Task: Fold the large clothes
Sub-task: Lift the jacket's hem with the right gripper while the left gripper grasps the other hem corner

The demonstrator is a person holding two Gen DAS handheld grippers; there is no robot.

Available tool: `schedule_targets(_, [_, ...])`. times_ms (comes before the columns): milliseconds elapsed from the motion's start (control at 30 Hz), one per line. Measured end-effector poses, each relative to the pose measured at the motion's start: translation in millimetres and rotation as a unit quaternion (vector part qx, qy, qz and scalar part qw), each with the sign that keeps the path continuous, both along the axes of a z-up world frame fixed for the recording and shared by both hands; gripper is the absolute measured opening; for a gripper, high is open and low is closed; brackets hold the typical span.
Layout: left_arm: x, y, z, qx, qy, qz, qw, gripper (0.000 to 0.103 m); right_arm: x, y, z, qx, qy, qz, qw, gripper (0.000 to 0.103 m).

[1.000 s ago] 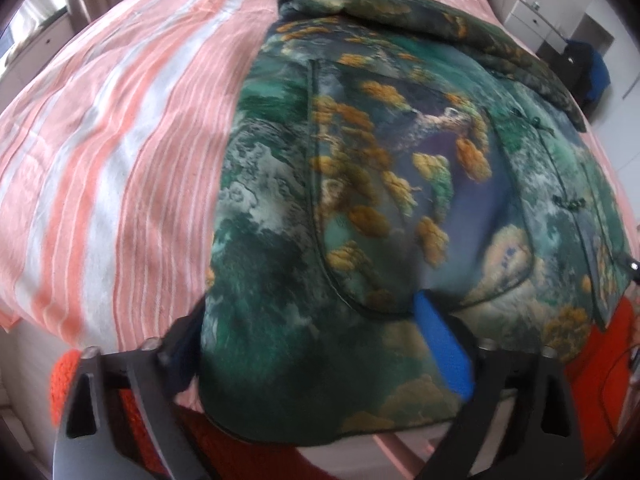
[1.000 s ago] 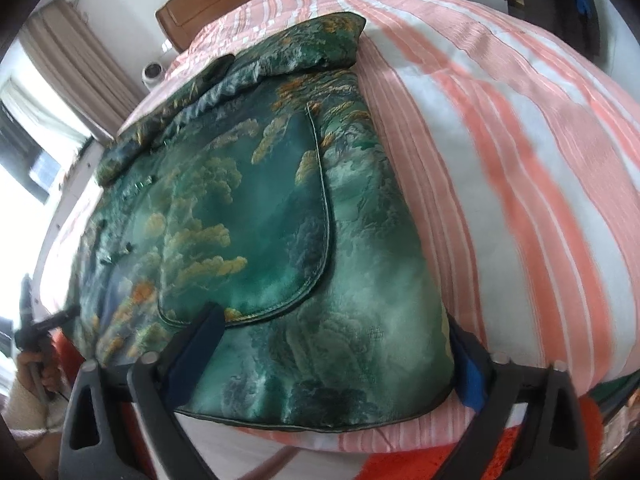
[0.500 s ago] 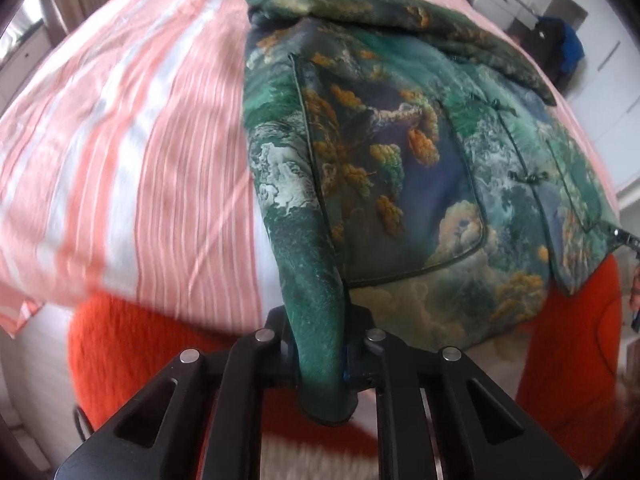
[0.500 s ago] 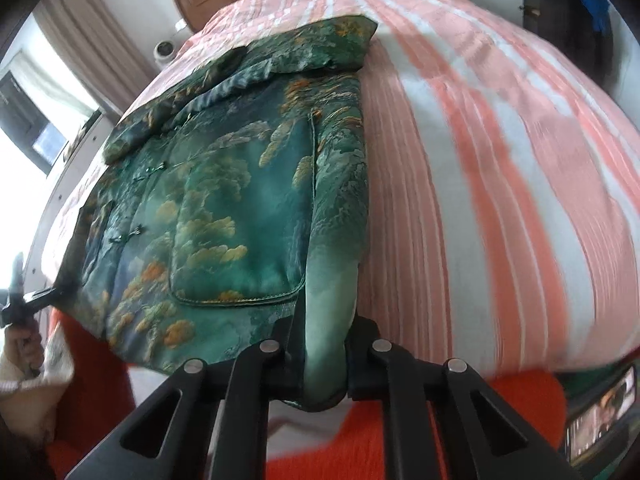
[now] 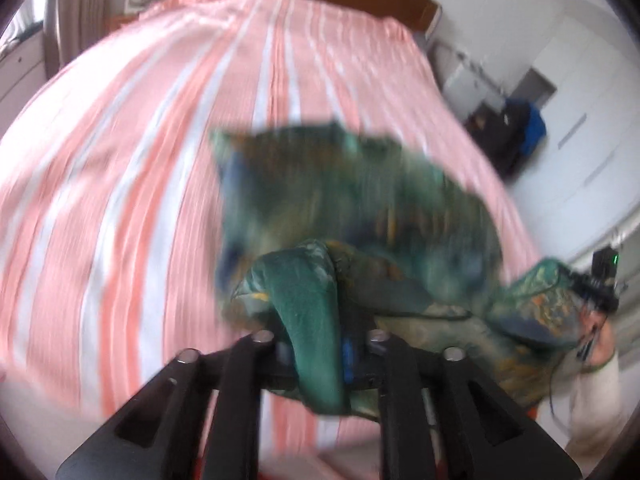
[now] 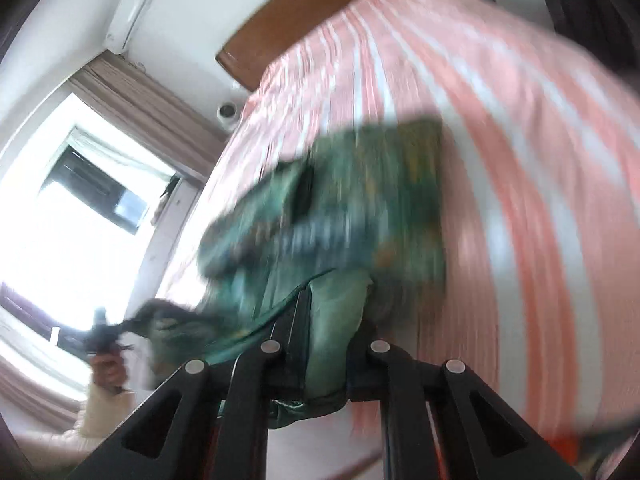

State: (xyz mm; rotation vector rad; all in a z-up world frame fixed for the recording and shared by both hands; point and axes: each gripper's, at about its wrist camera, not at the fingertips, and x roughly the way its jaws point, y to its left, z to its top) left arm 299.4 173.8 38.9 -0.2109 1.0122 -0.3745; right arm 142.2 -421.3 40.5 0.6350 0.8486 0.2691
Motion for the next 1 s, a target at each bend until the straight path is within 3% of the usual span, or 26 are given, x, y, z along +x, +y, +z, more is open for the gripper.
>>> schedule_targets(67, [59,-17,1,-0.008,0.009,0.001,0.9999,0.084,43,-2,6,-0.011,-0.015,-0.018,1.000,0.014])
schedule_targets(100, [75,-21,-6,-0.016,0.018,0.004,0.9997,0.093,66,-4,4,-0.008,-0.022,-0.031,0.999,0.023])
schedule_targets(133, [91,-25,-10,-0.017,0.027,0.015,0.9994,0.095,98,-6,-3,0.004,-0.022,-0.038,0.999,0.043])
schedule_targets(167, [102,-25,-18,-0.009,0.035,0.031,0.9989,0.094,118,-6,-11,0.012,-0.013,-0.046,0.999,0.057])
schedule_targets(200, [109,-22,-24,-0.006,0.045,0.045,0.9980,0.094,128,-6,-15,0.014,-0.007,-0.053,0.998,0.084])
schedule_targets(233, [109,-15,-29,-0.013,0.050,0.053,0.9973,0.095,138,-6,-20,-0.003,-0.001,-0.080,0.997,0.092])
schedule_targets(367, [106,12,-45,-0.030,0.043,0.065,0.9965,0.098,137,-16,-22,-0.021,-0.002,-0.092,0.996,0.093])
schedule_targets(533, [114,25,-62,-0.029,0.042,0.044,0.9977,0.098,147,3,-36,-0.132,0.023,-0.024,0.991,0.093])
schedule_targets(633, [122,-2,-75,-0.019,0.044,0.000,0.9989,0.098,161,12,-45,-0.180,0.031,-0.007,0.983,0.093])
schedule_targets(667, [125,-19,-80,0.013,0.038,-0.014,0.9991,0.095,169,15,-50,-0.190,0.034,-0.001,0.981,0.093])
schedule_targets(700, [123,-29,-81,0.040,0.030,-0.019,0.9985,0.085,177,19,-55,-0.195,0.039,0.007,0.980,0.086])
schedule_targets(733, [123,-39,-84,0.078,0.024,-0.022,0.9964,0.037,177,23,-61,-0.198,0.038,0.013,0.979,0.073])
schedule_targets(767, [125,-48,-86,0.119,0.032,-0.017,0.9922,0.009,180,28,-62,-0.212,0.038,0.016,0.976,0.036])
schedule_targets(800, [123,-47,-82,0.114,0.035,-0.009,0.9928,0.007,182,34,-60,-0.243,0.039,0.010,0.969,0.017])
schedule_targets(867, [119,-40,-57,0.101,0.006,0.006,0.9949,0.007,176,38,-43,-0.270,0.025,-0.003,0.962,0.014])
schedule_targets(1000, [126,-32,0,0.087,-0.074,0.035,0.9928,0.007,168,34,17,-0.290,-0.046,-0.034,0.955,0.013])
